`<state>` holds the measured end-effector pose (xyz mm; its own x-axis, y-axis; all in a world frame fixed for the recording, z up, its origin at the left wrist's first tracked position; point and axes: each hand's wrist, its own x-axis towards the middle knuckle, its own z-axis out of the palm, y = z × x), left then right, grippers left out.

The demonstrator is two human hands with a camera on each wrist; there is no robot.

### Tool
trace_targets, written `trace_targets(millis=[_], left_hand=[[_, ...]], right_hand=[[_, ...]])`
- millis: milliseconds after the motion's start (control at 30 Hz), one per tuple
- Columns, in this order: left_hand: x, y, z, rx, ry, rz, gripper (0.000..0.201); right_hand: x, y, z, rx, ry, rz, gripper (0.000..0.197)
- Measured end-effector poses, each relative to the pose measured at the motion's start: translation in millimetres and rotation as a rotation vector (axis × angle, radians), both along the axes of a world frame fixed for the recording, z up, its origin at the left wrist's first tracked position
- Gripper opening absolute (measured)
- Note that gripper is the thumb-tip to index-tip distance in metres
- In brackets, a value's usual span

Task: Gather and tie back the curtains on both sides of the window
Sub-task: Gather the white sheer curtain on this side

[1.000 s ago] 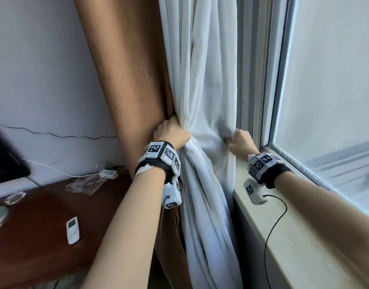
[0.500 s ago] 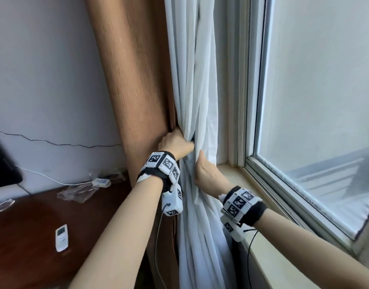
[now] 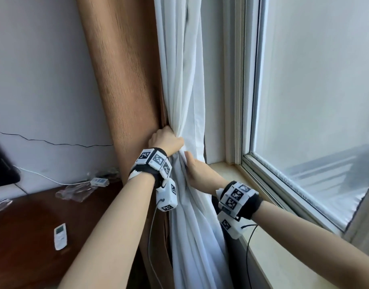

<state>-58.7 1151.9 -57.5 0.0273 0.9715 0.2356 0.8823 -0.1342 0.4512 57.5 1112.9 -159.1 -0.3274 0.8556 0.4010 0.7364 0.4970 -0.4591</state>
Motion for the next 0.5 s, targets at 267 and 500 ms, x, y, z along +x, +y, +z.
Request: trace_targets(millis=[267,500], left_hand=[[-19.9,7.8,-2.1,0.027,-0.005,0.005,0.043],[-17.3,15.2,-5.5,0.032,-0.023,0.009,0.041]], right_hand=[[57.8,30.5,-12.2,-0.64,0.434,0.013,0.056],[43.0,112.8,-25.9,-0.599,0.565,-0.114,0.11]])
